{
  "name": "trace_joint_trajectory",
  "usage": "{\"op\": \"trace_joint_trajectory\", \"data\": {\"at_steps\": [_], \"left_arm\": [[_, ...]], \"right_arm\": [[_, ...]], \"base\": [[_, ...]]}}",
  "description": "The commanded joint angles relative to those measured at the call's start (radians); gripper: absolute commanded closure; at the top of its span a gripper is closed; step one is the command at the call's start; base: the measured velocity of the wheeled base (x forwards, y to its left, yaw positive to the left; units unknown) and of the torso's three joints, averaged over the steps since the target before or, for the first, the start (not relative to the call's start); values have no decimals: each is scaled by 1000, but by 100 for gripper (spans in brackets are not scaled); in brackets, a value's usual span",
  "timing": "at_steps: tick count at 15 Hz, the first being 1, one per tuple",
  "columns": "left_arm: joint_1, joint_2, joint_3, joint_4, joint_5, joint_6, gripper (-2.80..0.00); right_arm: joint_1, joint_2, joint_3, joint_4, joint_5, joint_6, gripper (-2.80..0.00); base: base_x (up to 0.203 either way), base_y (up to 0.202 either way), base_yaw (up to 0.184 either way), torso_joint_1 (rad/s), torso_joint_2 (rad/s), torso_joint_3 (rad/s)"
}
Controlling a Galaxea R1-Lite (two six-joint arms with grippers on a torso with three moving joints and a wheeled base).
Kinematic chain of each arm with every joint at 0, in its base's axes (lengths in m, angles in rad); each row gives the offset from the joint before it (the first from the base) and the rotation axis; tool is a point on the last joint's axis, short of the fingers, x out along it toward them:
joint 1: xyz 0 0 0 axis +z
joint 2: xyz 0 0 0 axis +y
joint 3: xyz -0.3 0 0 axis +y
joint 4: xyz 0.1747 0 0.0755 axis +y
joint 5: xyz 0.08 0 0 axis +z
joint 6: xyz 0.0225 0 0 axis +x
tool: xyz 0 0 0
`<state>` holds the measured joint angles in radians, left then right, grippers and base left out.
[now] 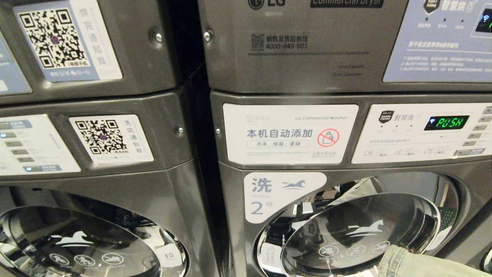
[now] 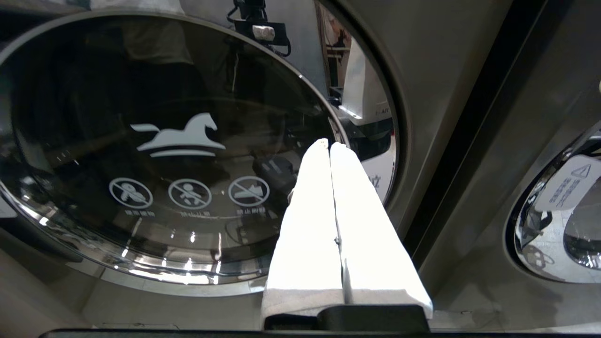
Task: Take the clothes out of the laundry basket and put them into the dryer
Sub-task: Put the clothes in the dryer
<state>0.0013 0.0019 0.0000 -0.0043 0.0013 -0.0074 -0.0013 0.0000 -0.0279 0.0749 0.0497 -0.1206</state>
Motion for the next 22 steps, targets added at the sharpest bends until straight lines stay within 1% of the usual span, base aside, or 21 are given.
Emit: {"op": "trace_joint_trajectory", "data": {"at_steps": [1, 11, 22], "left_arm": [[0, 0, 2, 0, 0, 0, 0], [0, 0, 2, 0, 0, 0, 0], [0, 0, 2, 0, 0, 0, 0]], "right_arm": [[0, 1, 0, 0, 1, 1, 0], [0, 0, 0, 0, -1, 1, 0], [0, 2, 0, 1, -1, 4, 0]], "base": [[0, 0, 0, 158, -471, -315], [0, 0, 0, 188, -494, -304], [0, 0, 0, 253, -567, -319]]}}
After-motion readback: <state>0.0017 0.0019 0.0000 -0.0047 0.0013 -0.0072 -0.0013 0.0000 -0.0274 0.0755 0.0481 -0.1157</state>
